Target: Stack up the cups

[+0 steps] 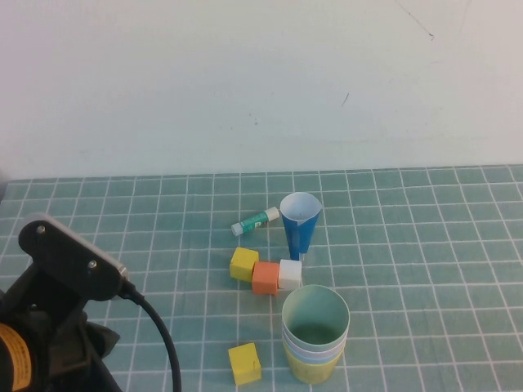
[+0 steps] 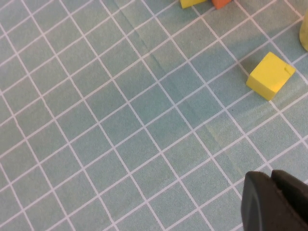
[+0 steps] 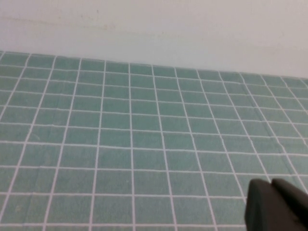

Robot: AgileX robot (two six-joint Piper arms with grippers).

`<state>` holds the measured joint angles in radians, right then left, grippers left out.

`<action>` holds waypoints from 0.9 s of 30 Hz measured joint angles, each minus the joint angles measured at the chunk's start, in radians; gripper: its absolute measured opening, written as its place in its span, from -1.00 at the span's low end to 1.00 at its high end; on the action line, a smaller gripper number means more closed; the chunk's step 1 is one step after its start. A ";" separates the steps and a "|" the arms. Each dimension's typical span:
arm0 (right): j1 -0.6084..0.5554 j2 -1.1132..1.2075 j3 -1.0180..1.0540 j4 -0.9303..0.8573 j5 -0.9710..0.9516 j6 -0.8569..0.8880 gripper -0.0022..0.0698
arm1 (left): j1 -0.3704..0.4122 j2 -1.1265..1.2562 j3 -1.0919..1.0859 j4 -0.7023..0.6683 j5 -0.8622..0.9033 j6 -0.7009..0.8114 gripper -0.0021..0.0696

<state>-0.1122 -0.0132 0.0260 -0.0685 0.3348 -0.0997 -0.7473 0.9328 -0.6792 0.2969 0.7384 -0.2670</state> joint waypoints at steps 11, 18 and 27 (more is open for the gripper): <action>0.000 0.000 0.000 0.000 0.002 0.000 -0.94 | 0.000 0.000 0.002 0.030 0.000 0.003 -0.94; 0.000 0.000 0.000 -0.001 0.002 0.000 -0.94 | 0.000 -0.173 0.088 0.133 0.024 0.044 -0.95; 0.000 0.000 0.000 -0.001 0.004 0.000 -0.94 | 0.138 -0.613 0.264 0.075 0.043 0.046 -0.95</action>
<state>-0.1122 -0.0132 0.0260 -0.0691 0.3387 -0.0997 -0.6094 0.3193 -0.4150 0.3721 0.7812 -0.2207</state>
